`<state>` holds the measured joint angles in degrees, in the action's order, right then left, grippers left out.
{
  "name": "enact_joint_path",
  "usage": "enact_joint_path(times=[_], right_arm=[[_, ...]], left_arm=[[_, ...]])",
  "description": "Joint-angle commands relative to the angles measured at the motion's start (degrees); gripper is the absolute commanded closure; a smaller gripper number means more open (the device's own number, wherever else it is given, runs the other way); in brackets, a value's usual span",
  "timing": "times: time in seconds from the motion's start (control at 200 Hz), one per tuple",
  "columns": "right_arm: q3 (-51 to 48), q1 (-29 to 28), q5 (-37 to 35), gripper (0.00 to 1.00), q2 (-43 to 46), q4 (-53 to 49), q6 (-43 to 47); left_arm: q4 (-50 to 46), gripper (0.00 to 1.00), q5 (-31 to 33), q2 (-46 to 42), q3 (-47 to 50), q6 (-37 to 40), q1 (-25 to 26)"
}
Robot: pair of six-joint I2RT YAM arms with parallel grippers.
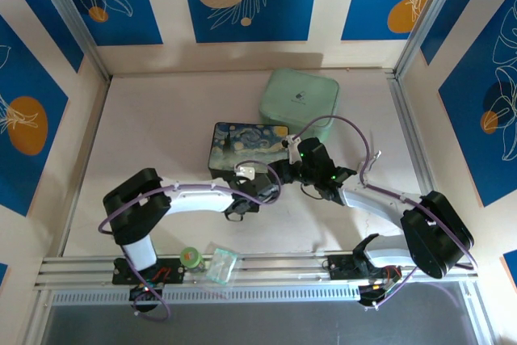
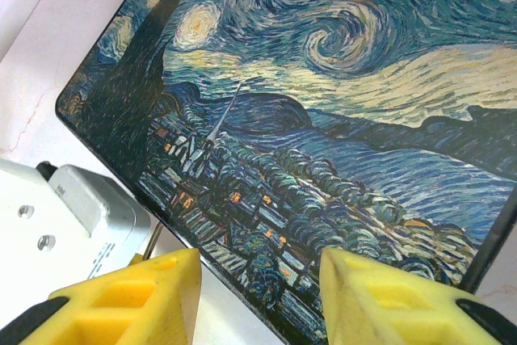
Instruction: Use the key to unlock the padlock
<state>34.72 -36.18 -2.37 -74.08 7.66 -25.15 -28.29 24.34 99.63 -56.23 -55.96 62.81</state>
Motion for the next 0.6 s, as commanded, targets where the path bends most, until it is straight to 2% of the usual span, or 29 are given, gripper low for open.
enact_joint_path(times=[0.0, 0.42, 0.595], right_arm=[[0.8, 0.3, 1.1, 0.57, 0.0, -0.8, -0.4], [-0.1, 0.7, 0.9, 0.57, -0.2, -0.1, -1.7], [-0.9, 0.9, 1.0, 0.56, 0.4, 0.5, -2.6]], left_arm=[[-5.1, 0.70, 2.8, 0.7, -1.9, 1.3, 1.0], [-4.8, 0.69, 5.6, -0.2, -3.0, 2.2, 3.5], [-2.4, 0.70, 1.6, 0.0, -2.1, 1.4, 3.6]])
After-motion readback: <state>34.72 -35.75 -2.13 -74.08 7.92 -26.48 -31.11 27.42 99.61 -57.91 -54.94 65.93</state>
